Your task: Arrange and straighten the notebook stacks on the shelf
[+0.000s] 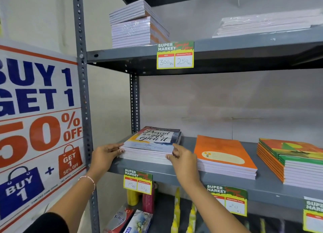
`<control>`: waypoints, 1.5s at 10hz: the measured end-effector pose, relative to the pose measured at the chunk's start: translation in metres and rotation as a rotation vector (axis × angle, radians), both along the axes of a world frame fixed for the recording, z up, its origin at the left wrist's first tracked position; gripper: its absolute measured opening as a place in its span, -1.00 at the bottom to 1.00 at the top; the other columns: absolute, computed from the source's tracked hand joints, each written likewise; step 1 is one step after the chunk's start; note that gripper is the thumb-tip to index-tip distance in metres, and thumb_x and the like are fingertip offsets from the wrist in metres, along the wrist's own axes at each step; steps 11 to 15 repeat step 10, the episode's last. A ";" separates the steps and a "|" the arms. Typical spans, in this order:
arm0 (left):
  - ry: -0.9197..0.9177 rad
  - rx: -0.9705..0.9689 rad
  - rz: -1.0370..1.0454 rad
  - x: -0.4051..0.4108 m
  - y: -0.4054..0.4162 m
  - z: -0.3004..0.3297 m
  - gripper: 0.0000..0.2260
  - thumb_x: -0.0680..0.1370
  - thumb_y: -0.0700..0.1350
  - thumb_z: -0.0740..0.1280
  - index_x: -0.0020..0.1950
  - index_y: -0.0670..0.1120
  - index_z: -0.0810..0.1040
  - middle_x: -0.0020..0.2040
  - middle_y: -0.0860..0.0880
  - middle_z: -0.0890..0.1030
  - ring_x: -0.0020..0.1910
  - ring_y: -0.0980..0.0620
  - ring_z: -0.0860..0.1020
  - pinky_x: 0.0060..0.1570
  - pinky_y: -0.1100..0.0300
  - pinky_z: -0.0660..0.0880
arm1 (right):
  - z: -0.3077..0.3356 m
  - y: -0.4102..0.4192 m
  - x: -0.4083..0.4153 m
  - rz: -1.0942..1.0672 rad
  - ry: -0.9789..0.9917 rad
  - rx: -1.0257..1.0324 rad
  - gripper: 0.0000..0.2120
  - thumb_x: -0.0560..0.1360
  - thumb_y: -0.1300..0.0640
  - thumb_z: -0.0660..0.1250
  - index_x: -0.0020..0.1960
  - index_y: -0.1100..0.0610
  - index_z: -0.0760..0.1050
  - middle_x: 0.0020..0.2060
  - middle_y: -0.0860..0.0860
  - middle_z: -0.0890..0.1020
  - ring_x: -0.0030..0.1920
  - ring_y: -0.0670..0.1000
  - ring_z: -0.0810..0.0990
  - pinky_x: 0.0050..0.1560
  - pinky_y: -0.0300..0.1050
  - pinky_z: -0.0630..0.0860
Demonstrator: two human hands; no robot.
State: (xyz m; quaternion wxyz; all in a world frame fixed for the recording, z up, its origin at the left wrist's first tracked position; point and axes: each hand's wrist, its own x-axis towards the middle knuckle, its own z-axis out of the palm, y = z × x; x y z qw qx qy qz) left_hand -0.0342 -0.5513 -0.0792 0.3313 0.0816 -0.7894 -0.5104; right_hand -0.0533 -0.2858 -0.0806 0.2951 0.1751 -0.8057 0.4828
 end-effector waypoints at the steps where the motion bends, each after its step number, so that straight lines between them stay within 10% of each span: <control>1: 0.011 0.004 0.000 -0.002 -0.001 -0.001 -0.74 0.40 -0.15 0.48 0.09 -0.10 0.68 0.11 -0.02 0.68 0.09 0.07 0.57 -0.13 0.42 0.42 | -0.003 0.000 0.000 0.004 -0.002 -0.043 -0.60 0.43 0.21 0.46 0.25 0.17 0.55 0.00 0.07 0.72 -0.01 -0.01 0.67 0.06 -0.20 0.56; 5: 0.027 -0.060 -0.018 -0.002 -0.007 0.001 -0.73 0.39 -0.10 0.49 0.08 -0.08 0.69 0.10 -0.05 0.69 0.11 0.00 0.59 0.05 0.26 0.50 | -0.003 0.003 -0.001 0.015 0.007 -0.087 -0.88 0.45 0.16 0.44 -0.04 0.11 0.70 -0.14 -0.06 0.74 -0.13 -0.11 0.66 -0.01 -0.14 0.62; 15: 0.096 -0.112 0.085 0.011 0.017 0.004 -0.64 0.49 0.07 0.36 0.26 0.01 0.57 0.36 0.01 0.51 0.32 -0.04 0.48 0.20 0.09 0.46 | 0.004 0.006 0.013 0.007 0.071 0.069 -0.77 0.55 0.12 0.30 0.16 0.13 0.61 0.10 -0.01 0.67 0.10 -0.05 0.60 0.19 -0.12 0.53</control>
